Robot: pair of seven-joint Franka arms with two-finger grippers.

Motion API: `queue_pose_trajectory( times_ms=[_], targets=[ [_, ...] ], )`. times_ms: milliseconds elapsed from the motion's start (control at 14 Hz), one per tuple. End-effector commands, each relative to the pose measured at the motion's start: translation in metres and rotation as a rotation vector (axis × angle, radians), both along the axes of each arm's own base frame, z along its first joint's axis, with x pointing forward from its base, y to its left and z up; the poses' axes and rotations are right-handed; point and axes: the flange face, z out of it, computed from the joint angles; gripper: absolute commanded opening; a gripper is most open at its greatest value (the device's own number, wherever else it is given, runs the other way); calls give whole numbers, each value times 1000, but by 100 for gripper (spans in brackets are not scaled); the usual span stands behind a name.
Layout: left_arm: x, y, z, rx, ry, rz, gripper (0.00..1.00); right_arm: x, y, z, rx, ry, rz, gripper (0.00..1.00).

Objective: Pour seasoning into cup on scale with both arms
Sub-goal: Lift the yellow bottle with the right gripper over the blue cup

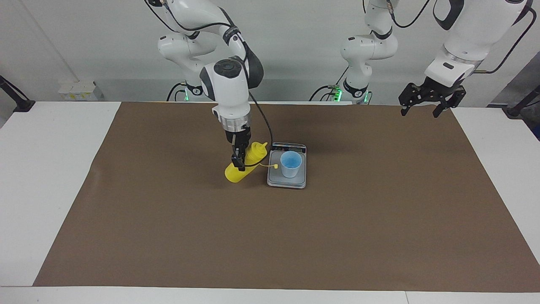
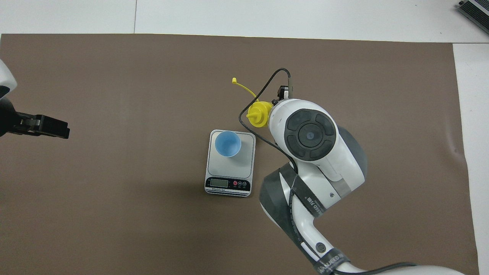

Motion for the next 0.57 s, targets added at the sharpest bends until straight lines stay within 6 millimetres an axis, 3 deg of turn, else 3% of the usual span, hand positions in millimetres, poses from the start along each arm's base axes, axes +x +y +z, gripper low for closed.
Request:
queue_pose_trajectory(
  times_ms=[0, 142, 498],
  targets=[
    [-6, 4, 0, 14, -11, -19, 100, 12, 9, 4, -78, -121, 75, 0],
    [-6, 5, 0, 14, -8, -20, 100, 4, 33, -4, -165, -181, 174, 0],
    [-1, 4, -4, 25, 2, -25, 100, 0, 47, -22, -308, -295, 299, 0]
  ],
)
